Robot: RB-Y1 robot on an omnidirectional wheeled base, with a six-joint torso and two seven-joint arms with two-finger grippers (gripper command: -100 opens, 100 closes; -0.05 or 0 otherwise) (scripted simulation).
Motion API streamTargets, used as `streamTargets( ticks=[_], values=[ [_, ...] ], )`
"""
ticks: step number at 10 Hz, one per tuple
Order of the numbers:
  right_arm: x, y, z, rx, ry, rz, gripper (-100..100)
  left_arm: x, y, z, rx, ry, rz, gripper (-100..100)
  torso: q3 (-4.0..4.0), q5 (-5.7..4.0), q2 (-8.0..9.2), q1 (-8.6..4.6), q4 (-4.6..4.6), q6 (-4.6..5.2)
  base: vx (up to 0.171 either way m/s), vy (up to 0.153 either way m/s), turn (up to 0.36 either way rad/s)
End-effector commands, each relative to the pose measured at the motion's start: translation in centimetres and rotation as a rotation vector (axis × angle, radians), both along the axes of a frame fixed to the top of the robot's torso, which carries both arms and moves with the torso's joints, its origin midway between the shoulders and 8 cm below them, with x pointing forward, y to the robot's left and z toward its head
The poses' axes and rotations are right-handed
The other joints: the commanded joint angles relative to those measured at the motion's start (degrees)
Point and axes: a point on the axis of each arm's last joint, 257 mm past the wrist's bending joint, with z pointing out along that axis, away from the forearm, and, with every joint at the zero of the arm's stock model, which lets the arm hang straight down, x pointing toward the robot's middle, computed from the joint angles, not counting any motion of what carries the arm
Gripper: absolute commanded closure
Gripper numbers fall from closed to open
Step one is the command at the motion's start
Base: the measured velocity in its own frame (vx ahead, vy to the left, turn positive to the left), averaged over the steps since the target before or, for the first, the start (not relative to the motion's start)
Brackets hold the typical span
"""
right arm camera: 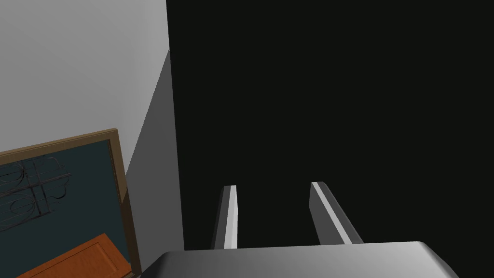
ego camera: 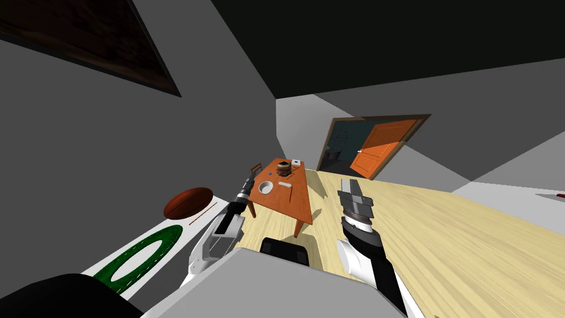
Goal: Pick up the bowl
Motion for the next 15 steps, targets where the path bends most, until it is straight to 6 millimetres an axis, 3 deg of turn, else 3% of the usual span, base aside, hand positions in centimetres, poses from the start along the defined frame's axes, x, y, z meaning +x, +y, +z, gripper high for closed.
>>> streamTargets(
  ticks=[1, 6, 7, 8, 15],
  values=[
    [0.0, 0.0, 0.0, 0.0, 0.0, 0.0, 0, 0.8, 0.8, -1.9, 0.002, 0.061, 0.015, -100, 0.0, 0.0, 0.0, 0.0, 0.0, 0.0, -0.013, -0.029, -0.05],
    [0.0, 0.0, 0.0, 0.0, 0.0, 0.0, 0, 2.0, 2.2, -5.7, -0.001, 0.182, 0.05, -100, -0.01, 0.01, -0.02, 0.06, -0.01, 0.01, -0.009, -0.017, -0.047],
    [0.0, 0.0, 0.0, 0.0, 0.0, 0.0, 0, 2.5, 2.8, -7.3, -0.004, 0.229, 0.064, -100, -0.02, 0.01, -0.03, 0.06, -0.01, 0.0, -0.008, -0.018, -0.075],
    [0.0, 0.0, 0.0, 0.0, 0.0, 0.0, 0, 2.5, 2.9, -7.5, -0.005, 0.238, 0.068, -100, -0.02, 0.02, -0.03, 0.06, -0.01, 0.01, -0.007, -0.012, -0.028],
    [0.0, 0.0, 0.0, 0.0, 0.0, 0.0, 0, 3.8, 5.5, -14.6, -0.037, 0.456, 0.14, -100, -0.03, 0.02, -0.05, 0.11, -0.01, -0.01, -0.002, -0.005, -0.051]
  ],
)
